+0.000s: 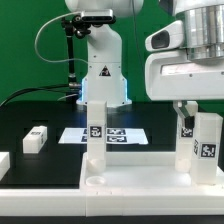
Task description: Assemble desk
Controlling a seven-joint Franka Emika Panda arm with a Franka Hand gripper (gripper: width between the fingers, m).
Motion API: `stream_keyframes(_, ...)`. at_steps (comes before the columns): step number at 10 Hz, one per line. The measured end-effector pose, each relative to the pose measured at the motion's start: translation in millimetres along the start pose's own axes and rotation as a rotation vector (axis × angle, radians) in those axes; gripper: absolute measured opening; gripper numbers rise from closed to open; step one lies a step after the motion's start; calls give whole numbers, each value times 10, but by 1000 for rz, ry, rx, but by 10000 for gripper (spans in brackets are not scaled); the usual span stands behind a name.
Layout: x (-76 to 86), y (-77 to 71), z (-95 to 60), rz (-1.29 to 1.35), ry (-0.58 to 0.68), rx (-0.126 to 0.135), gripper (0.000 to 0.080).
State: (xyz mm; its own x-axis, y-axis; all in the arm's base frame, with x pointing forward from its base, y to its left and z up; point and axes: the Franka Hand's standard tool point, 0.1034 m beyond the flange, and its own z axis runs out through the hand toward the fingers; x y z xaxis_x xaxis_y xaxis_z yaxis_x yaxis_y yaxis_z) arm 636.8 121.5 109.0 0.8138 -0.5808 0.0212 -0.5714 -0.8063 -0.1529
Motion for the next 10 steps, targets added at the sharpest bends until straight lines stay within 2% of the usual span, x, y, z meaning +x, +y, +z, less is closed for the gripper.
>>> stream_keyframes(1, 104, 56, 39, -328, 13, -27, 649)
stream_keyframes(2, 158, 61, 77, -503, 16, -23, 649)
stream_keyframes(3, 155, 61, 83, -435, 15, -22, 649)
stream_keyframes(5, 158, 70, 88, -419, 15, -23, 376)
stream_keyframes(6, 159, 77, 90, -331, 16, -24, 288)
stream_keyframes(8, 171, 90, 89, -200, 18, -24, 288)
stream_keyframes(10, 158, 108, 87, 101, 18, -39, 288)
